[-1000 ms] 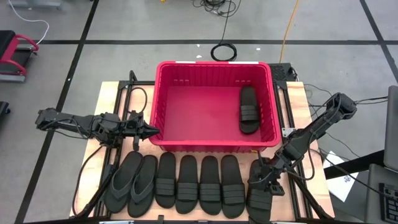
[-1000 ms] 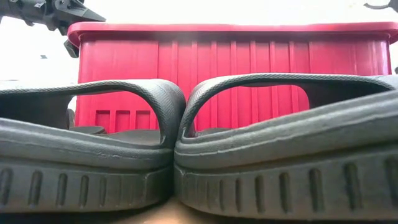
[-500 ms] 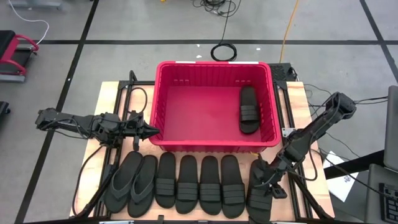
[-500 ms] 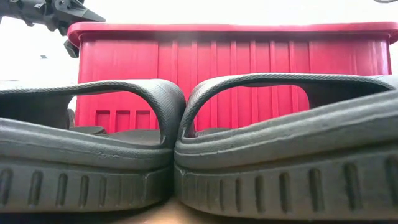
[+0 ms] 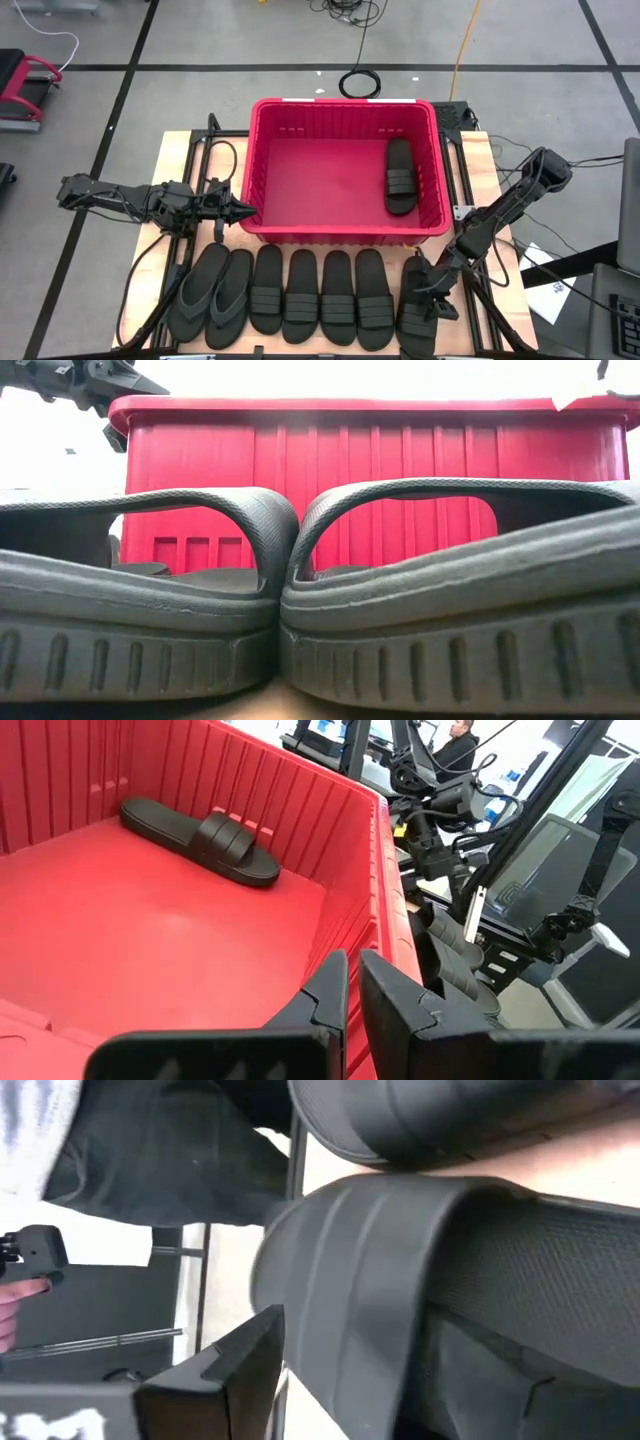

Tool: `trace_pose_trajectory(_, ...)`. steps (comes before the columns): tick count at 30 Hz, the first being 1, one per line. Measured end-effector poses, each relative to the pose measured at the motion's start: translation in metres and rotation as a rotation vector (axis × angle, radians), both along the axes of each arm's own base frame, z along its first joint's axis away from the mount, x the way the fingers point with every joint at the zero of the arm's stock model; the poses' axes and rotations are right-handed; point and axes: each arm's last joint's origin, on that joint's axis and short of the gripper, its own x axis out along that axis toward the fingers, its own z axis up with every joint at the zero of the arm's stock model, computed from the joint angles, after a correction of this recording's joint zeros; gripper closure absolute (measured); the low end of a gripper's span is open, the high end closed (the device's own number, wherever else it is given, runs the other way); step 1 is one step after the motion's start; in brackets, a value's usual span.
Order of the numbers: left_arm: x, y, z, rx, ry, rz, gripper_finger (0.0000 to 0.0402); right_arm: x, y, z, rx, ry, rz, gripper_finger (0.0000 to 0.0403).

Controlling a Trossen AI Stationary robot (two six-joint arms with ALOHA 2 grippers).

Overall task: Pick and place slides into bin
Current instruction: Put the black slipper into the red organizer bin

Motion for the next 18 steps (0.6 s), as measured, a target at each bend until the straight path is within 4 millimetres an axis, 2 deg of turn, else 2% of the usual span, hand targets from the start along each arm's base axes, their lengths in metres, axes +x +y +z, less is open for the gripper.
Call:
trace_pose_trajectory(6,0.0,0.0002,0.0,0.011,0.0,0.006,0.0376,-0.004,-0.0037,-0.0082,-0.022,0.012,0.008,0.0193)
trace_pose_trajectory(9,0.0,0.0002,0.0,0.02,0.0,0.004,0.0376,-0.0051,-0.0045,-0.0105,-0.014,0.021,0.006,0.0215)
trace_pose_trajectory(12,0.0,0.0003,0.0,0.02,0.0,0.005,0.0376,-0.0056,-0.0037,-0.0102,0.015,0.027,0.031,0.0261)
trace_pose_trajectory(17,0.0,0.0002,0.0,0.021,0.0,0.004,0.0376,-0.0054,-0.0014,-0.0072,0.077,0.046,0.07,0.0377)
trace_pose_trajectory(18,0.0,0.0002,0.0,0.02,0.0,0.004,0.0376,-0.005,-0.0002,-0.0056,0.102,0.041,0.088,0.0388)
